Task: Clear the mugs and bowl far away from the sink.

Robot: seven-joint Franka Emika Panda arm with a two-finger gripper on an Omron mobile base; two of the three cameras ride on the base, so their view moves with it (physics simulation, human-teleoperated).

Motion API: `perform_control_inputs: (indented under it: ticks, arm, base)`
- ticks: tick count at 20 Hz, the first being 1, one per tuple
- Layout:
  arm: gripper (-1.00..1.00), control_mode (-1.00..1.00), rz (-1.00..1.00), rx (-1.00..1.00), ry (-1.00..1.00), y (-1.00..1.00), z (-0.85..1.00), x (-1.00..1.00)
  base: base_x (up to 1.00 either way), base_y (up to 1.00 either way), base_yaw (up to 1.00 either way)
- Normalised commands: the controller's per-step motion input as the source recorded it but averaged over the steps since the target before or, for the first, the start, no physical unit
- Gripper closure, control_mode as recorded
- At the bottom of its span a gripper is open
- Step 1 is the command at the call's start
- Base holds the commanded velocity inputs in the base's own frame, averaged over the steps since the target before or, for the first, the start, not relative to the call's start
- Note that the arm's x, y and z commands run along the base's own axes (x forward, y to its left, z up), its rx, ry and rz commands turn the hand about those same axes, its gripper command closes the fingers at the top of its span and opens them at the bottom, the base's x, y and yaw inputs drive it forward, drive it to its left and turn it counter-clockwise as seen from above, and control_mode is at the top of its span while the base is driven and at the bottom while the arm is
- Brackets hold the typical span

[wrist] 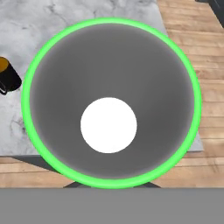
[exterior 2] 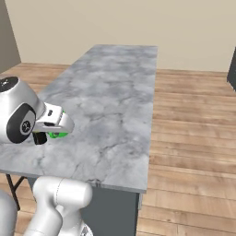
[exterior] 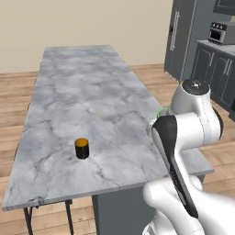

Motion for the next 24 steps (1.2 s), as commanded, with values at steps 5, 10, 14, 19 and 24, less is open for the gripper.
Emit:
perform_control_inputs:
  ticks: [5,10,14,19,24]
  arm:
    - [1.0,-1.0,0.08,0.0,0.06,0.11,-0.09,0.2]
    - [1.0,-1.0,0.09,0.0,0.15,0.3,-0.18,0.22]
    - [1.0,-1.0,0.05,0.0,0.16,0.32,-0.25,0.27]
    - [1.0,-1.0,0.03,0.0,0.09,0.16,-0.41,0.21]
    - [1.0,-1.0,0.06,0.0,0.01,0.02,-0.44,0.22]
  base:
    - [0.09,0.14,0.01]
    - [0.0,0.0,0.0]
    - [0.0,0.0,0.0]
    - [0.0,0.0,0.0]
    - [0.0,0.0,0.0]
